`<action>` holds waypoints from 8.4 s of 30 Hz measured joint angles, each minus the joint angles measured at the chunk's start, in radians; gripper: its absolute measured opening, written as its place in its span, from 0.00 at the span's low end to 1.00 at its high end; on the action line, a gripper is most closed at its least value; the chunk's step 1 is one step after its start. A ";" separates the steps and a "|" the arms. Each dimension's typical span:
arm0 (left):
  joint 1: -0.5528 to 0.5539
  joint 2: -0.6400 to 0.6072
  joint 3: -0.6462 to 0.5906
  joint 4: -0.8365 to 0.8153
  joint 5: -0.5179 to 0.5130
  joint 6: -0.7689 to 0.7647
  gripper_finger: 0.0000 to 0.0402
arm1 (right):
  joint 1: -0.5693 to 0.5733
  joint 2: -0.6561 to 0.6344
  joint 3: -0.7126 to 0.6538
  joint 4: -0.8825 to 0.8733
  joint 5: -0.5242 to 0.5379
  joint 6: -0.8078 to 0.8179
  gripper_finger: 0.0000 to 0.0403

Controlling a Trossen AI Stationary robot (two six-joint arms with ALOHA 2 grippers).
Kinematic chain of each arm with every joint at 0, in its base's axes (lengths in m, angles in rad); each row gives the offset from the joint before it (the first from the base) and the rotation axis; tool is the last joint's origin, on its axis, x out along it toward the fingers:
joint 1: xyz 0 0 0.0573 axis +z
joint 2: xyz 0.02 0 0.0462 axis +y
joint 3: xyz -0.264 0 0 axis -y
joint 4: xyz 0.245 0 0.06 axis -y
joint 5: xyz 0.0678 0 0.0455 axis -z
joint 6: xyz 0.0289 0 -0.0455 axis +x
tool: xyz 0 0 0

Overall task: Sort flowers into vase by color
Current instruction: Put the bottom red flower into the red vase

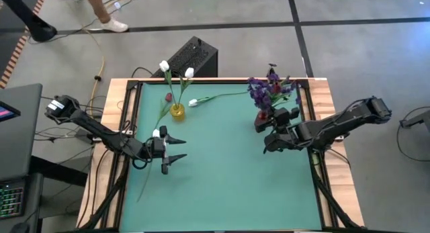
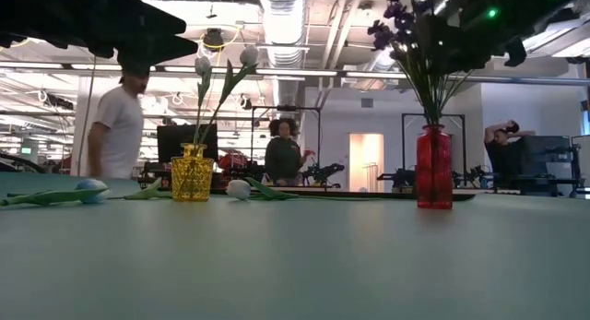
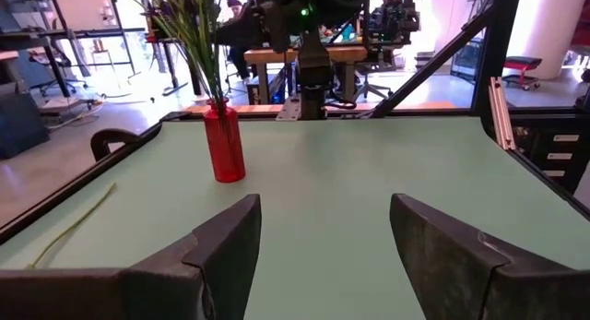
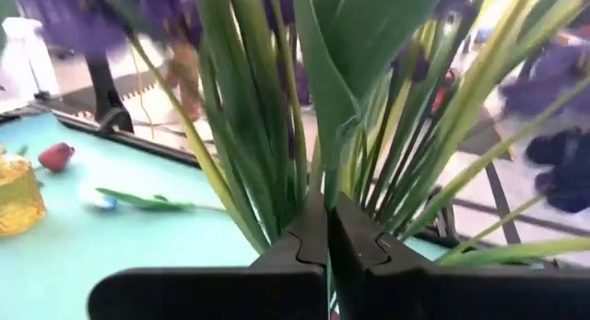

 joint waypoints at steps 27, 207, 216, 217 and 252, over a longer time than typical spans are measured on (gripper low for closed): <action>0.000 0.000 0.000 -0.005 -0.001 -0.006 0.57 | -0.054 0.049 -0.067 -0.057 -0.126 0.133 0.06; 0.000 0.000 0.000 -0.004 0.001 -0.042 0.57 | -0.079 0.040 0.171 -0.485 -0.608 0.111 0.51; 0.000 0.000 0.000 -0.004 0.001 -0.042 0.57 | -0.079 0.042 0.169 -0.486 -0.622 0.110 0.28; 0.000 0.000 0.000 -0.004 0.001 -0.042 0.57 | -0.079 0.042 0.169 -0.487 -0.626 0.109 0.25; 0.064 0.380 0.157 0.166 0.184 -0.024 0.57 | -0.120 0.040 0.247 -0.569 -0.686 0.100 0.49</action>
